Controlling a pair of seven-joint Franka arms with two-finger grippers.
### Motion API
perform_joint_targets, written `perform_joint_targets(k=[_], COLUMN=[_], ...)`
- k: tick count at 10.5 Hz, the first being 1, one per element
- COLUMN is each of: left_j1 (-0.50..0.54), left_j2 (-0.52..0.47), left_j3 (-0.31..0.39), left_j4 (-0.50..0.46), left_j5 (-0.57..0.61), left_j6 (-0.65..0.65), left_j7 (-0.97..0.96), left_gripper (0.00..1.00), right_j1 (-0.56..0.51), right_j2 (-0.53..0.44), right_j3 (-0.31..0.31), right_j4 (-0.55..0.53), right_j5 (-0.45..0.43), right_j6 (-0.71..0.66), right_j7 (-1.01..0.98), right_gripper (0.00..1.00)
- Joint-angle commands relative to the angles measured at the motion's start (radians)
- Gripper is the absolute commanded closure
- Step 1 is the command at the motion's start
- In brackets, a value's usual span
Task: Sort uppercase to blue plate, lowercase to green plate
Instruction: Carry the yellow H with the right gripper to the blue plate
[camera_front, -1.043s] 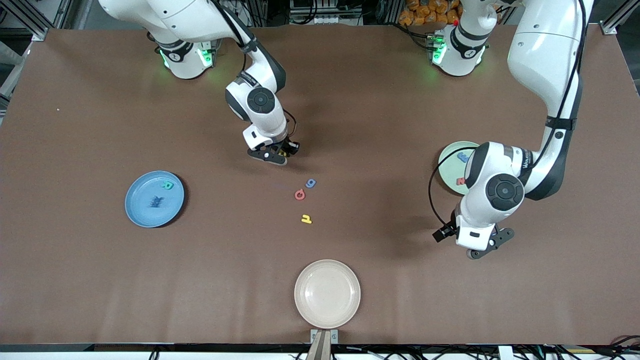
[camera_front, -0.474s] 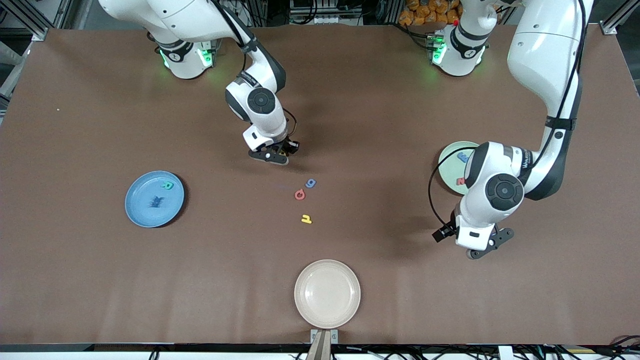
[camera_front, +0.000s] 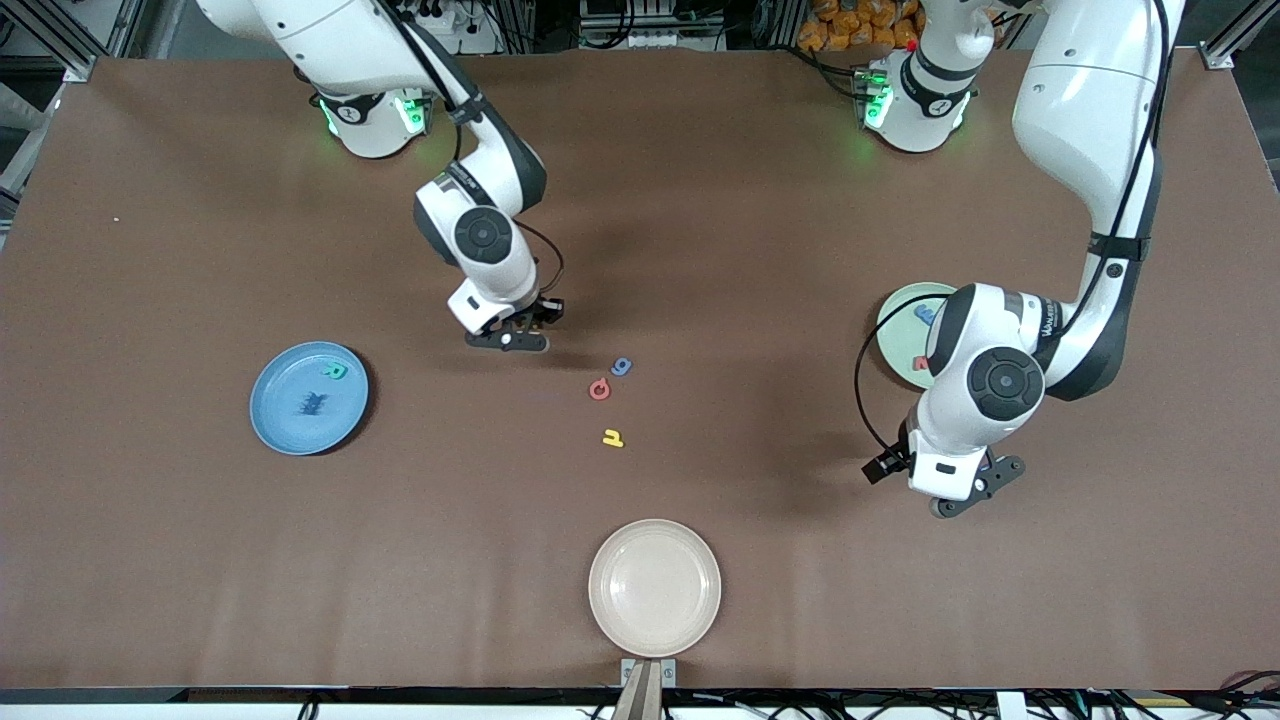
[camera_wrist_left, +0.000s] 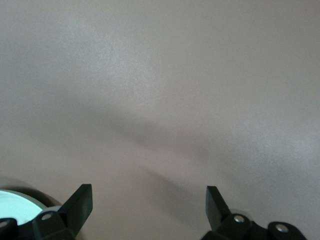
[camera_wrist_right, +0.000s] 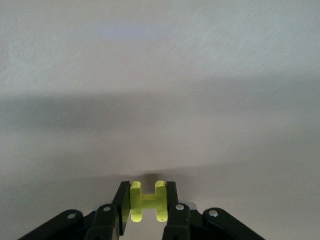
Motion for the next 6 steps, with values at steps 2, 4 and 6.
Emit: perform_joint_targets(k=[2, 4, 6], left_j1=[-0.063, -0.124, -0.19], left_j2=[0.014, 0.046, 0.079], left_j3=[0.005, 0.005, 0.005], left_j4=[-0.003, -0.002, 0.001], left_j5=[0.056, 0.073, 0.097], left_j6=[0.027, 0.027, 0.027], left_j7=[-0.103, -0.158, -0.217], left_gripper=[0.0, 0.0, 0.0], right_j1=[-0.041, -0.053, -0.056], right_j2=[-0.057, -0.081, -0.075], right_j3=[-0.097, -0.201, -0.29], right_j4=[0.048, 0.053, 0.08], right_j5=[-0.011, -0.012, -0.012], right_j6=[-0.138, -0.157, -0.166], right_j7=[-0.287, -0.497, -0.689], right_gripper=[0.83, 0.83, 0.83])
